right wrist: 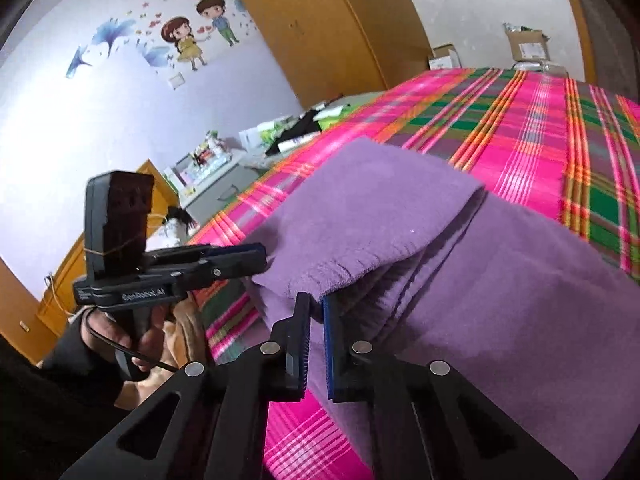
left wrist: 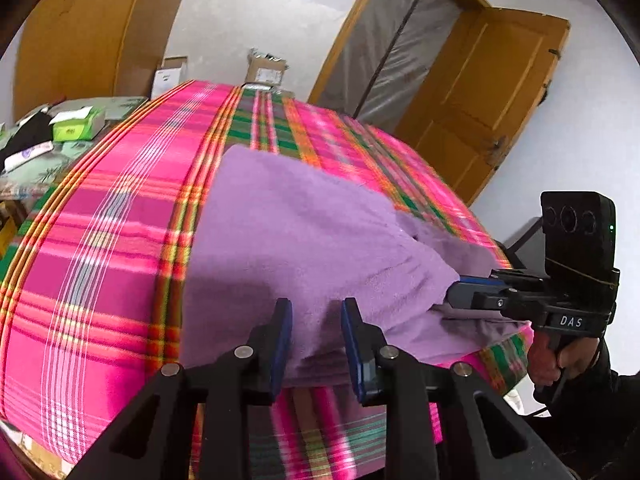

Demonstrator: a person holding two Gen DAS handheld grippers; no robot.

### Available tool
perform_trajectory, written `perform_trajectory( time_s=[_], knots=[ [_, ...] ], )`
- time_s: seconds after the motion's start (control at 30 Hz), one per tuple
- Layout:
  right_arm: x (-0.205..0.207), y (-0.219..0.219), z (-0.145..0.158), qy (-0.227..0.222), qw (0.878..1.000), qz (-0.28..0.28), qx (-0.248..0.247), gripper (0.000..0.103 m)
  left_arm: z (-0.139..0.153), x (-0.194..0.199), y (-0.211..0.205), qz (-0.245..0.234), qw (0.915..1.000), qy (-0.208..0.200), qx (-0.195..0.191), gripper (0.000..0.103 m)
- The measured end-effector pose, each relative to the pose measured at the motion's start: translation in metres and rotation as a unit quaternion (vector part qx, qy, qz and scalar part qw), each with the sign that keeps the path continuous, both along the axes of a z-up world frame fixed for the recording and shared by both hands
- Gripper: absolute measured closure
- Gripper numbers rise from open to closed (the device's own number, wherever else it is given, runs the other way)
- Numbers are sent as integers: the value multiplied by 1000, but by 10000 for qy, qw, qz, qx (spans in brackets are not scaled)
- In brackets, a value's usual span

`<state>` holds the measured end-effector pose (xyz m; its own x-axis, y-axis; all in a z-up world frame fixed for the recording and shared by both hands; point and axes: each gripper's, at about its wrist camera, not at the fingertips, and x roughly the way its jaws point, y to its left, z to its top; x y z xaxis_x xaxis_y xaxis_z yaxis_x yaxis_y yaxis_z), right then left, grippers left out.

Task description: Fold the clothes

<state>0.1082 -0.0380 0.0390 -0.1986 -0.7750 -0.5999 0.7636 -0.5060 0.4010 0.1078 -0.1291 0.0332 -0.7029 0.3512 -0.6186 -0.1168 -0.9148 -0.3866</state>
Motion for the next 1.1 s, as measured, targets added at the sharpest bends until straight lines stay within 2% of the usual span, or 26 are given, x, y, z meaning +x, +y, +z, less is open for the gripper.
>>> perform_trajectory(
  time_s=[0.1, 0.23, 0.37, 0.6, 0.7, 0.8, 0.93, 1.03, 1.07, 1.1],
  knots=[
    [3, 3, 2, 14, 10000, -33, 64, 97, 2, -2, 7, -148, 9999, 48, -4, 77],
    [-1, 5, -23, -332, 9988, -123, 347, 101, -5, -8, 18, -323, 9994, -71, -42, 77],
    [-5, 16, -32, -553, 9977, -299, 265, 98, -15, -9, 22, -349, 9992, -179, 18, 76],
    [-15, 22, -10, -378, 9975, -553, -232, 94, -1, -20, 29, -408, 9992, 44, 37, 76],
    [-20, 11, -6, -304, 9977, -558, -216, 94, -7, -23, 44, -652, 9979, -59, -22, 76],
    [-27, 4, -11, -311, 9974, -636, -99, 94, -18, -22, 58, -710, 9967, -118, -382, 76],
    [-37, 1, -24, -472, 9952, -840, 150, 94, -14, -20, 55, -685, 9969, -126, -354, 76],
    [-43, 1, -17, -323, 9949, -947, 126, 94, -5, -20, 52, -622, 9976, 4, -320, 76],
    [-46, 0, -15, -266, 9946, -997, 126, 93, -2, -21, 51, -599, 9977, 43, -318, 76],
    [-51, -1, -13, -210, 9941, -1057, 133, 83, 0, -22, 51, -576, 9978, 72, -309, 76]
  ],
)
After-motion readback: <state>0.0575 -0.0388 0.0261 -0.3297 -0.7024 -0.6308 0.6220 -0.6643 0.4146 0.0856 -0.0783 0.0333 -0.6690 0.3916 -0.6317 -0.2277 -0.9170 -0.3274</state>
